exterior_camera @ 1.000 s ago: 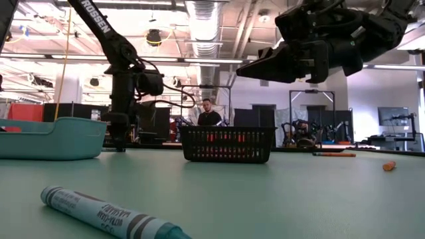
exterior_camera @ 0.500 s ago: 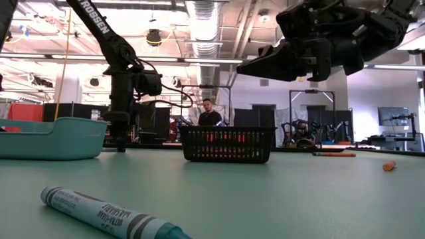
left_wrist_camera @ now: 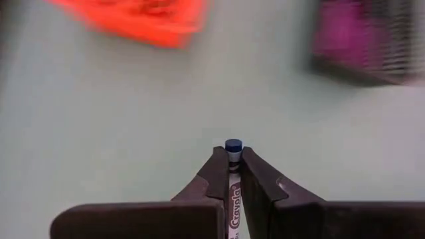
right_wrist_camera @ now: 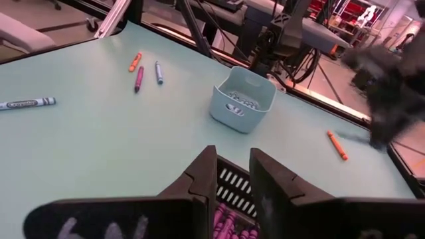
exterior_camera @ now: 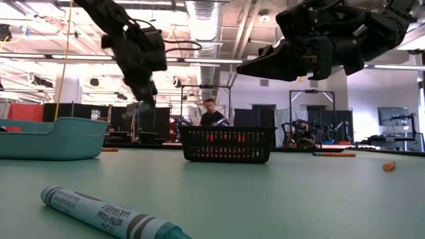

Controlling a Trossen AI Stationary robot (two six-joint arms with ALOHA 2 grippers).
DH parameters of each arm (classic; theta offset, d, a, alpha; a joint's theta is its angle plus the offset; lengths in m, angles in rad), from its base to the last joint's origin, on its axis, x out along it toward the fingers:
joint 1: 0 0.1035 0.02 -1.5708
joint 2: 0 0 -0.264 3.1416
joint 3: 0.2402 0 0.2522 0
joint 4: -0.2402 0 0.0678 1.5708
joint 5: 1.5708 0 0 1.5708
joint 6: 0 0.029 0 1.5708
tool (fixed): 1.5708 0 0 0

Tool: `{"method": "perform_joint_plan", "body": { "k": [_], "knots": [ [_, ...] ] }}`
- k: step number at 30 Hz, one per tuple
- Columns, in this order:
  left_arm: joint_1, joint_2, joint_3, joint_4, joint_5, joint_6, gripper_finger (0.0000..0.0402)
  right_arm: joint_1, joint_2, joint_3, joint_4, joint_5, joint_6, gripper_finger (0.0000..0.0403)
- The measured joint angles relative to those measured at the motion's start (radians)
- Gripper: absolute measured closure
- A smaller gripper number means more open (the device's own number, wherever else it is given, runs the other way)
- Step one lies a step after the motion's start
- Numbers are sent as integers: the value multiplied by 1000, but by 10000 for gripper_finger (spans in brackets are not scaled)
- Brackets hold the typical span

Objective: Sort crayons
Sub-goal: Put the blue crayon into the light blue bin

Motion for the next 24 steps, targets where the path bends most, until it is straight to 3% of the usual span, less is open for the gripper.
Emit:
{"method": "perform_joint_plan", "body": {
  "k": [3,5,9,16,20,24],
  "knots": [
    [-44,-45,0,-113,134,-63,397,0,0,0,0,0,18,312],
    [-93,-78,0,-215,142,-82,397,0,0,0,-2,0,20,312],
    [-232,-130,-25,-332,70,-96,397,0,0,0,-6,0,22,312],
    [-480,-183,-115,-327,-51,-196,397,0,0,0,-6,0,22,312],
    [-555,-173,-143,-326,-143,-255,392,0,0,0,-2,0,29,312],
    [-583,-164,-146,-324,-158,-299,378,1,0,1,5,0,36,312]
  ]
}}
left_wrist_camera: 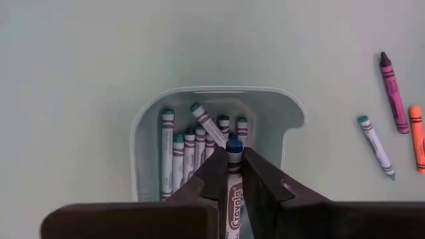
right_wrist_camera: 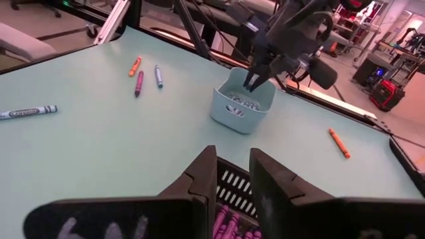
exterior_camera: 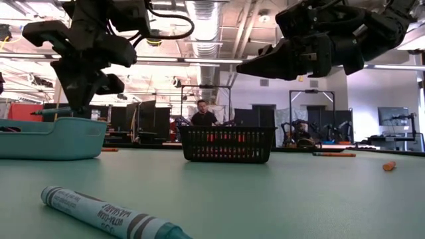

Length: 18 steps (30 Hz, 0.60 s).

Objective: Sort crayons
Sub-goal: Put the blue crayon into the light blue bin

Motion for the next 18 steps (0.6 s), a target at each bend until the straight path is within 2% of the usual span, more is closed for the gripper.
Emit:
{"method": "perform_joint_plan", "body": {
  "k": [14,18],
  "knots": [
    [-6,0,1,17,-12,-52,336,6,0,0,16,0,12,312],
    [-9,0,44,72,80,-76,335,6,0,0,51,0,11,312]
  ]
}}
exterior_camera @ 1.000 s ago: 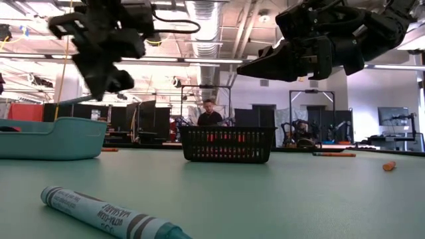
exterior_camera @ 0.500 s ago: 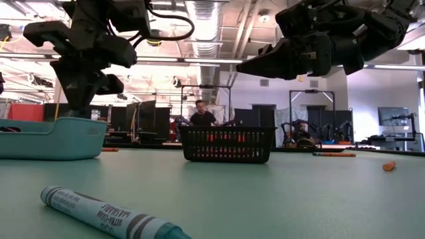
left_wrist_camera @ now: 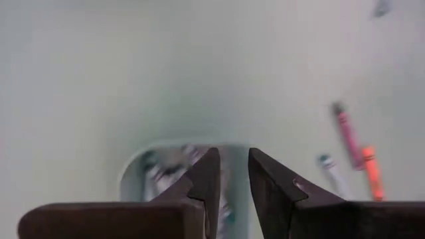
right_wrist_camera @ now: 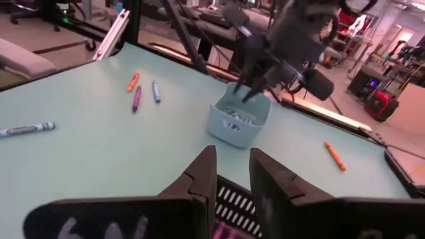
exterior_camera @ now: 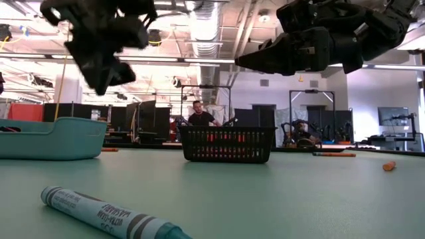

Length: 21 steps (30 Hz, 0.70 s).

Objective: Sort crayons
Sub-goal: Put the blue crayon into the light blue bin

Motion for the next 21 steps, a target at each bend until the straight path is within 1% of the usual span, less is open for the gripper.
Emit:
{"method": "perform_joint_plan", "body": {
  "k": [2,5,10,15,21],
  "knots": [
    [-10,0,35,-1,22,7,335,0,0,0,0,0,0,312],
    [-37,0,81,19,18,18,335,0,0,0,2,2,0,312],
    [-124,15,89,209,28,59,335,0,0,0,17,3,14,312],
    [-215,98,89,321,33,61,335,0,0,0,61,3,16,312],
    [-316,217,89,351,35,-15,335,19,0,0,73,3,20,312]
  ]
}}
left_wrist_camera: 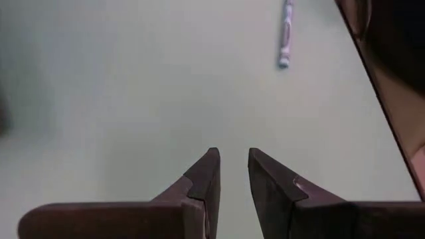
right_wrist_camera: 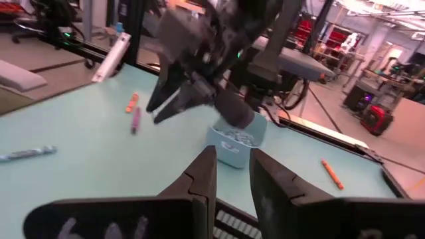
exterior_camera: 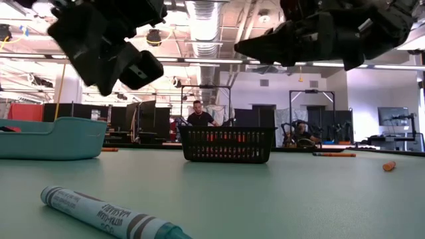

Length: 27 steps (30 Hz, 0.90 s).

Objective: Sort crayons
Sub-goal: Put the blue crayon into the light blue bin

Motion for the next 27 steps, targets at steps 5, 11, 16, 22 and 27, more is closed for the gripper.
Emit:
{"method": "perform_joint_plan", "body": {
  "k": [5,11,16,22,27],
  "knots": [
    [-90,80,0,127,-5,-82,335,48,0,0,5,0,-3,312],
    [-193,175,-1,329,-43,-97,335,122,0,0,18,0,24,312],
    [-276,199,-1,468,-158,-122,335,220,0,0,30,59,57,312],
    [-366,202,-1,567,-369,-82,335,338,0,0,31,229,60,312],
    [-410,264,1,689,-397,-99,314,418,0,0,38,291,61,312]
  ]
}}
